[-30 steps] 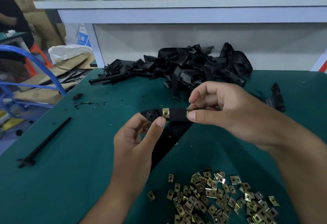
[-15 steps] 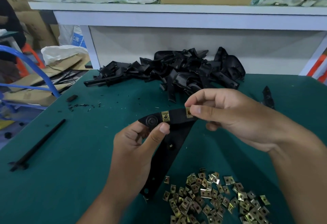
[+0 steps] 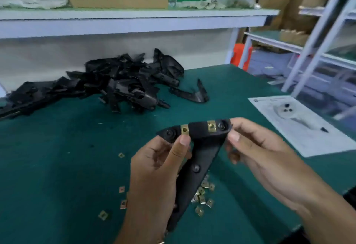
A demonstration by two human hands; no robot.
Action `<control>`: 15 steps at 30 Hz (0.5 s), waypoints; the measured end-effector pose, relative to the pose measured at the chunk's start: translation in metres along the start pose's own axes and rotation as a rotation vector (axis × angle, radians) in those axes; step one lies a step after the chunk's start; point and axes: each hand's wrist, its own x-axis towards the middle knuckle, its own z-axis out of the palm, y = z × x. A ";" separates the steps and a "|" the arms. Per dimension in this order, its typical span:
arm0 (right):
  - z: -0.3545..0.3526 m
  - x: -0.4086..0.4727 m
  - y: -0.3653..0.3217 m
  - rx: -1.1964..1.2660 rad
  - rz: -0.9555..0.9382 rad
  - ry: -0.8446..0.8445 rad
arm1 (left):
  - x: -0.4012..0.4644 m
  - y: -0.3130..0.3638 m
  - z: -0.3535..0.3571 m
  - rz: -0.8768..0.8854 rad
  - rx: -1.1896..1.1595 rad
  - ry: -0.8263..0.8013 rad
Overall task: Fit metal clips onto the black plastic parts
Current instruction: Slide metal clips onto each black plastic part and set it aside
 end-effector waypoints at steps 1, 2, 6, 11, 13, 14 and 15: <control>-0.013 -0.021 -0.002 0.017 0.000 0.078 | -0.008 -0.002 0.020 -0.013 -0.001 -0.056; -0.026 -0.042 -0.004 0.038 -0.003 0.161 | -0.017 -0.003 0.040 -0.019 -0.009 -0.116; -0.074 -0.131 -0.007 0.115 0.047 0.472 | -0.061 -0.018 0.120 -0.041 -0.023 -0.388; -0.120 -0.226 0.002 0.166 0.136 0.747 | -0.120 -0.035 0.196 -0.166 -0.088 -0.687; -0.133 -0.250 0.008 0.128 0.177 0.845 | -0.128 -0.044 0.217 -0.206 -0.073 -0.805; -0.139 -0.258 0.012 0.083 0.206 0.903 | -0.129 -0.049 0.225 -0.220 -0.042 -0.868; -0.144 -0.264 0.017 0.009 0.248 0.968 | -0.128 -0.053 0.231 -0.233 0.015 -0.915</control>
